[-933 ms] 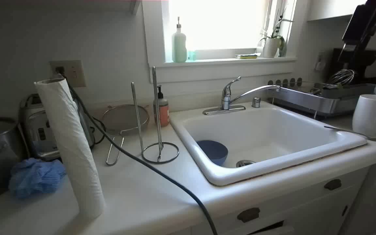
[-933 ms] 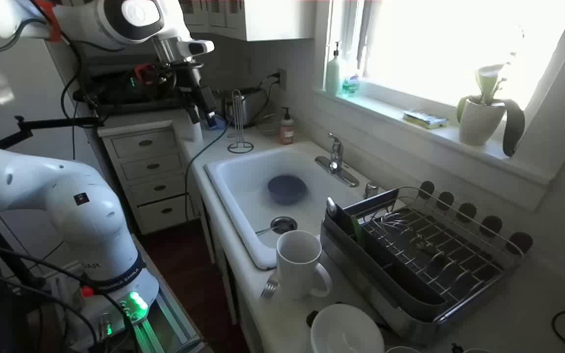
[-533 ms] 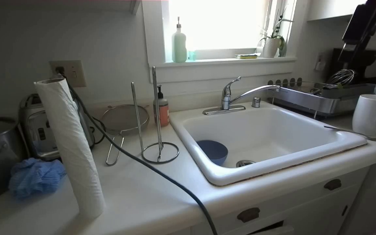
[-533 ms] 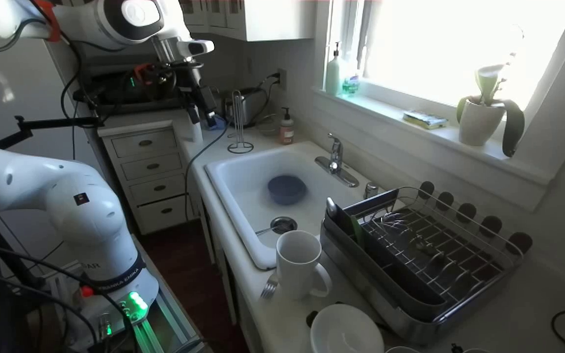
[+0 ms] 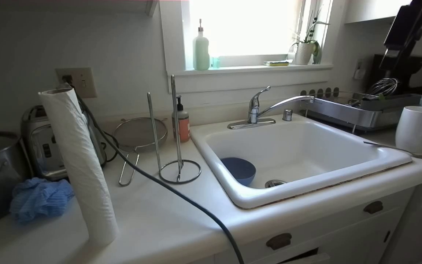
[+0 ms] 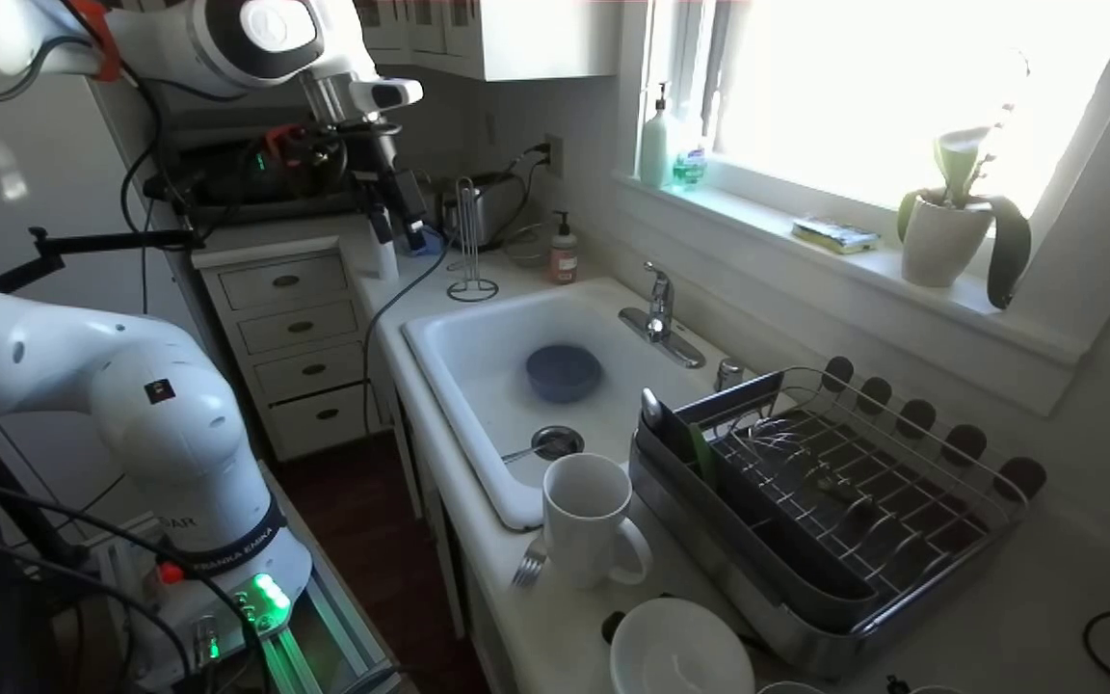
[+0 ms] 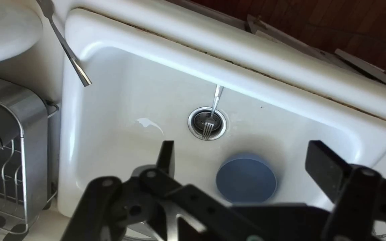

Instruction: Pick up the white mug cup and put it in the sink near the blue bowl

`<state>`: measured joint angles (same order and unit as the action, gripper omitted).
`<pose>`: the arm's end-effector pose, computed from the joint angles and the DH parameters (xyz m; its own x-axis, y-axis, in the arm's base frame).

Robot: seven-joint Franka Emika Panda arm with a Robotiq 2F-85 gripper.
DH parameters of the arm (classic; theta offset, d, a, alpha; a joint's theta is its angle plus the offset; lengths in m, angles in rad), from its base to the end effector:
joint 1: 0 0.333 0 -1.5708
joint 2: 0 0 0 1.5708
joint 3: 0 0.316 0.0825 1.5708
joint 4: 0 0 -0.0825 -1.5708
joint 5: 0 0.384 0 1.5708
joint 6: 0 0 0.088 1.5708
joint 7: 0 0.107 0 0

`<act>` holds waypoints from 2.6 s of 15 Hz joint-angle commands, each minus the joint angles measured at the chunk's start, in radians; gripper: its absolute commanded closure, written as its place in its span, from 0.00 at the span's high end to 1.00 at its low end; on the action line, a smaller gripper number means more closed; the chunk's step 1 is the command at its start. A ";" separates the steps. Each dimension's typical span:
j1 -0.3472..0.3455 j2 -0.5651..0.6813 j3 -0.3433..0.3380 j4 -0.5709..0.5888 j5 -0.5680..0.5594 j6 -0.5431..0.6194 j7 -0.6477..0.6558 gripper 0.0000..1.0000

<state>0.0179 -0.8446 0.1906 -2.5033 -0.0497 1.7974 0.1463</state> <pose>0.3050 0.0724 0.5548 0.9879 0.0293 0.1525 0.0030 -0.9854 0.1700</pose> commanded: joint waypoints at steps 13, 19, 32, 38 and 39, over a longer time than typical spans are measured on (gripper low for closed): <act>-0.211 0.144 -0.273 0.109 -0.053 0.003 0.014 1.00; -0.252 0.244 -0.376 0.117 -0.086 0.109 -0.059 1.00; -0.348 0.352 -0.507 0.089 -0.122 0.255 -0.157 1.00; -0.352 0.396 -0.513 0.084 -0.122 0.286 -0.156 1.00; -0.352 0.396 -0.513 0.084 -0.122 0.286 -0.156 1.00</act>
<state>-0.3208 -0.4513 -0.3346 -2.4214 -0.1790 2.0848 -0.0043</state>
